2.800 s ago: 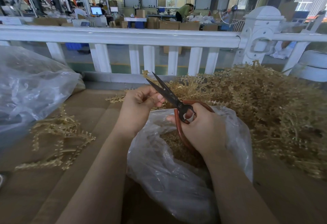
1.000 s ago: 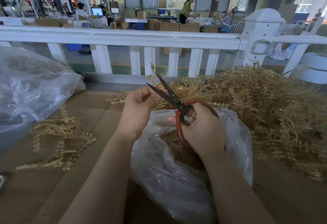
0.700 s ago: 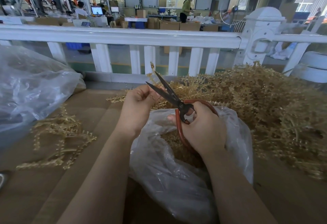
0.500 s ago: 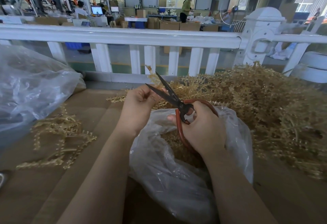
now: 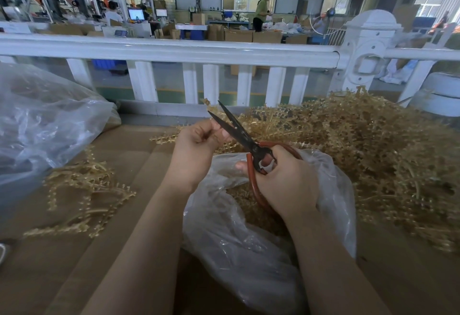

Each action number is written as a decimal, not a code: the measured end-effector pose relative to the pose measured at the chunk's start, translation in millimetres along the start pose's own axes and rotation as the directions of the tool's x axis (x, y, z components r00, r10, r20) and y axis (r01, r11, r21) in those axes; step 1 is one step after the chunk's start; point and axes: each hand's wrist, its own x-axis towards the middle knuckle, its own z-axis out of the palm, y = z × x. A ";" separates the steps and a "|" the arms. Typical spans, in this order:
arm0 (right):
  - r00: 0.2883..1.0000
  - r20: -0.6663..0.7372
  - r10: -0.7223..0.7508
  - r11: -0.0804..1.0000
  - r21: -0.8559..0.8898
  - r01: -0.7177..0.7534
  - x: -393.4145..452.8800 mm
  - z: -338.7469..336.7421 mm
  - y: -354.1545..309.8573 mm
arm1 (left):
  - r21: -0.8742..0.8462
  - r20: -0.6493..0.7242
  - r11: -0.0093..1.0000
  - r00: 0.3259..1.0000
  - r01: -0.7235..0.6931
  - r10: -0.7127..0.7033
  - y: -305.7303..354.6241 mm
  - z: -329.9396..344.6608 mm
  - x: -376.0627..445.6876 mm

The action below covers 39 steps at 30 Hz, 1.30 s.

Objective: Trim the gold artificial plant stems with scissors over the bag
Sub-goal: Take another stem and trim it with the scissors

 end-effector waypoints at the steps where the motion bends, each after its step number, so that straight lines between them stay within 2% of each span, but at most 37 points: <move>1: 1.000 0.007 0.006 1.000 0.001 -0.006 0.5 0.3 0.0 | -0.008 0.001 1.000 1.000 -0.003 0.003 -0.8 -0.1 0.3; 13: 1.000 -0.017 -0.019 0.999 -0.034 0.018 0.2 -2.1 -0.3 | 0.095 0.013 0.996 1.000 0.000 -0.001 -2.5 0.0 1.9; 28: 0.999 -0.032 -0.020 1.000 -0.023 0.019 2.1 1.5 3.5 | -0.055 0.064 0.997 0.997 -0.045 0.049 -1.8 1.0 0.7; 31: 0.999 -0.034 -0.032 0.999 0.023 0.032 1.7 2.5 2.8 | -0.110 0.059 0.994 0.998 0.000 0.006 -3.7 1.4 1.8; 34: 1.000 -0.027 -0.015 0.988 0.155 0.019 -0.6 2.9 -0.1 | -0.173 0.047 0.980 0.995 0.096 -0.089 -4.1 2.2 2.4; 39: 0.991 0.128 0.037 0.976 0.207 -0.063 1.2 7.0 4.2 | -0.205 -0.032 0.946 0.964 0.253 -0.264 -6.2 7.3 2.4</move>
